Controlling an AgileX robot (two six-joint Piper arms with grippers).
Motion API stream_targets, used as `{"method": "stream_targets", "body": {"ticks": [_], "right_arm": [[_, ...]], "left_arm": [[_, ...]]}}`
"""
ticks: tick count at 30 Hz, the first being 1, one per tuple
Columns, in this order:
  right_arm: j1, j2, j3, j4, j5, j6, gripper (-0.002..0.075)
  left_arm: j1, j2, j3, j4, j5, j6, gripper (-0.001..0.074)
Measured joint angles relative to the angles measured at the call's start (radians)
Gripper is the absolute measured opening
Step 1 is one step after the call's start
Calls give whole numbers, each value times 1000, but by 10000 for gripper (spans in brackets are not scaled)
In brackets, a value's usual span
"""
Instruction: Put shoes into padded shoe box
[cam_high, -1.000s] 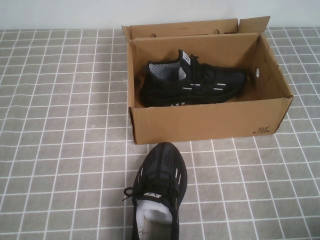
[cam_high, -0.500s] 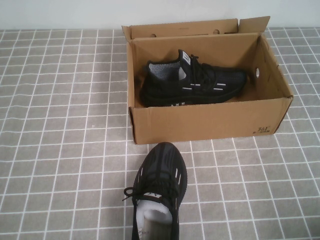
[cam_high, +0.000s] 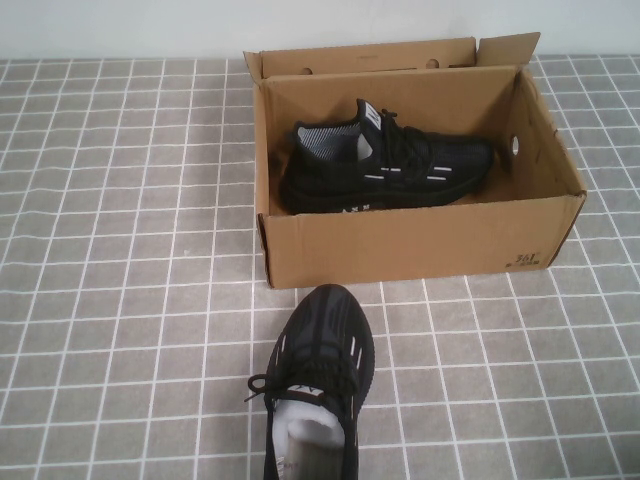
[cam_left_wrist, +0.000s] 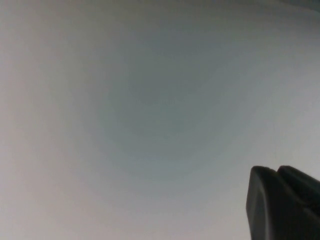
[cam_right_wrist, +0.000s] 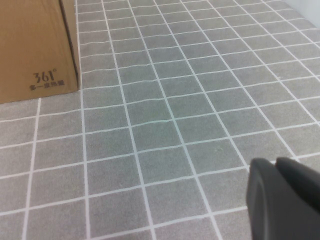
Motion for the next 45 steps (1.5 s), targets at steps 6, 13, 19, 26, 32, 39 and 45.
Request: {"method": "stream_targets", "body": {"ticks": [6,13,19,26,32,39,45], "right_arm": [[0,0,0,0,0,0,-8],[0,0,0,0,0,0,-8],[0,0,0,0,0,0,-8],[0,0,0,0,0,0,-8],[0,0,0,0,0,0,-8],[0,0,0,0,0,0,-8],[0,0,0,0,0,0,-8]], "left_arm": [[0,33,-205,0,387,0,-4],[0,222,-304,26,748,5,-4],[0,327,-310,20,782,-31,-4],[0,526,-460,-46,1097,201,-4],[0,722,-622,-339,1354,693,-4],[-39,922,-646,-607,1500,989,-4],[-245,1005,-646,-571,1456,1026,-4]]}}
